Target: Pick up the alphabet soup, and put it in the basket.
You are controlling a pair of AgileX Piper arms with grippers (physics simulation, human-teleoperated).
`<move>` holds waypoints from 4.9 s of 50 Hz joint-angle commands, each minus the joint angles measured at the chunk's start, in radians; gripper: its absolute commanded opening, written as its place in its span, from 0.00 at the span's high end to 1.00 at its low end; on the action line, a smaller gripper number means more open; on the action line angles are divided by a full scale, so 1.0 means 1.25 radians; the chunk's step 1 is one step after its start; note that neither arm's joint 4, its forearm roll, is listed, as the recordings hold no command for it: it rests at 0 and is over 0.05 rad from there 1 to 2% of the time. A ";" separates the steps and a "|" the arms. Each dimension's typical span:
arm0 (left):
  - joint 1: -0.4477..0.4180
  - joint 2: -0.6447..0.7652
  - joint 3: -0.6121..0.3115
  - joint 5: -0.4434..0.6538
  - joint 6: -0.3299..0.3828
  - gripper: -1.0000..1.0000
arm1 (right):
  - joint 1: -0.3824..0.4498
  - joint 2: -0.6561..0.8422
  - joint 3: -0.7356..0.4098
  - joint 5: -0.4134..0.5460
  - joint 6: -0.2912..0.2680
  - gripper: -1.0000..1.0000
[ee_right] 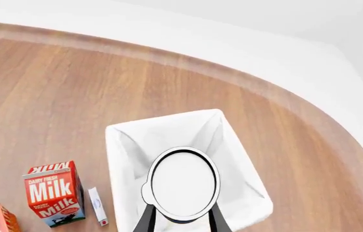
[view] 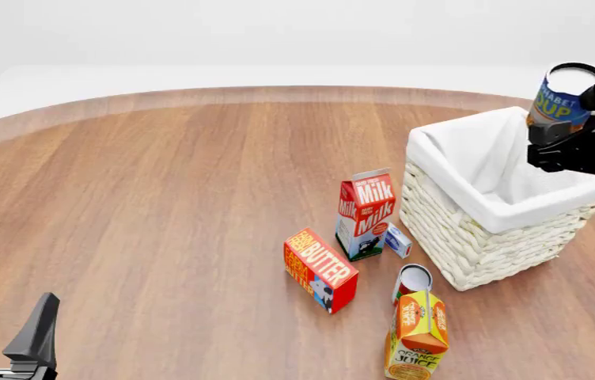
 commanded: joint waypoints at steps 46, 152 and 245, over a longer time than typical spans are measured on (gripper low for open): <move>0.000 0.000 0.000 0.000 0.000 0.00 | -0.008 0.194 -0.168 0.059 0.028 1.00; 0.000 0.000 0.000 0.000 0.000 0.00 | -0.030 0.466 -0.263 0.178 -0.064 1.00; 0.000 0.000 0.000 0.000 0.000 0.00 | -0.054 0.363 -0.175 0.127 -0.035 0.00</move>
